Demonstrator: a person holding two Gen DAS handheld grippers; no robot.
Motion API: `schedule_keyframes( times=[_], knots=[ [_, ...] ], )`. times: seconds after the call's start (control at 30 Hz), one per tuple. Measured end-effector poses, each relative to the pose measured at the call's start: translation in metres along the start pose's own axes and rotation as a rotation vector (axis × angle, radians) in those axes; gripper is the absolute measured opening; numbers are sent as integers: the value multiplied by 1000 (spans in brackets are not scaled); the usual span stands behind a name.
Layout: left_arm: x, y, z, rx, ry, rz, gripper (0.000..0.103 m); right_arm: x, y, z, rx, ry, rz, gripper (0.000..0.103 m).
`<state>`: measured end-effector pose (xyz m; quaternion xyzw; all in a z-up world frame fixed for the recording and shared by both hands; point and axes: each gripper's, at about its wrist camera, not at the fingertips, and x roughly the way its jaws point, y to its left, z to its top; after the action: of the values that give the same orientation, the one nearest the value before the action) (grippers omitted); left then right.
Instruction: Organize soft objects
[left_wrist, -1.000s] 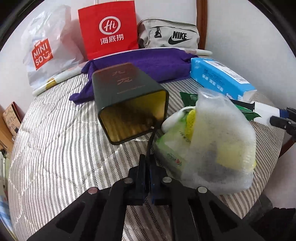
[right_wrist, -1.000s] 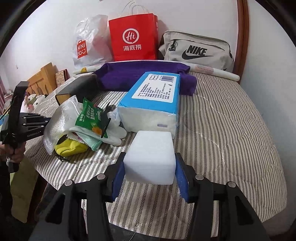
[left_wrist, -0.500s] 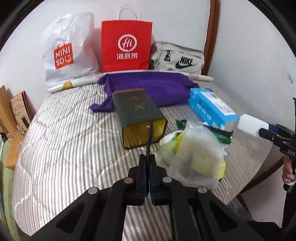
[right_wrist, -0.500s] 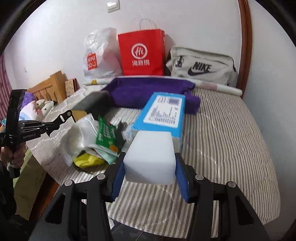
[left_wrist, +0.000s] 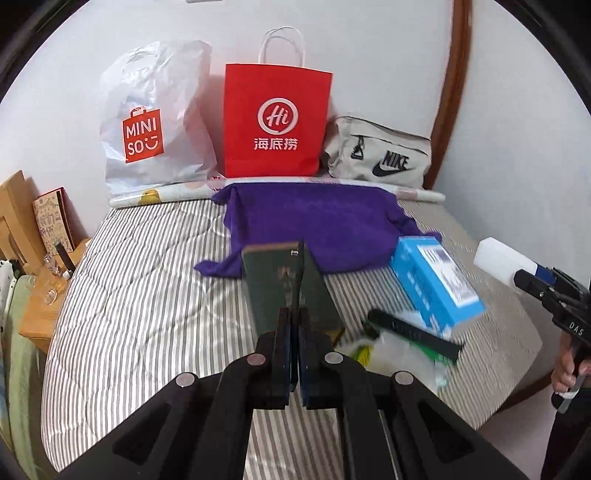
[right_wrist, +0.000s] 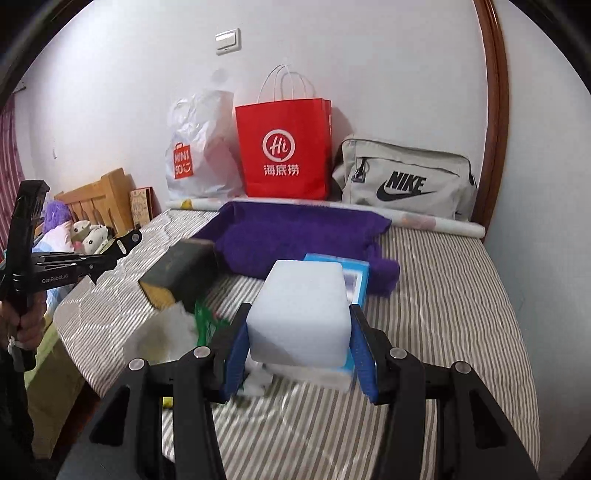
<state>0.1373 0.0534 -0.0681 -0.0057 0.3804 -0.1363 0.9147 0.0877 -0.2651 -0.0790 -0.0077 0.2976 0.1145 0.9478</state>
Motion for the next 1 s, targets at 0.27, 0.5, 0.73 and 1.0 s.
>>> schedule_keyframes(
  times=[0.27, 0.5, 0.73, 1.0],
  knots=[
    [39, 17, 38, -83, 47, 14, 4, 48, -11, 46, -11, 8, -22, 50],
    [79, 29, 74, -117, 104, 40, 4, 103, -23, 76, -31, 30, -37, 50],
    [129, 42, 105, -151, 159, 27, 4, 169, -37, 96, -9, 86, -37, 50],
    [196, 53, 127, -157, 234, 14, 4, 227, -49, 108, -14, 197, -49, 50]
  ],
)
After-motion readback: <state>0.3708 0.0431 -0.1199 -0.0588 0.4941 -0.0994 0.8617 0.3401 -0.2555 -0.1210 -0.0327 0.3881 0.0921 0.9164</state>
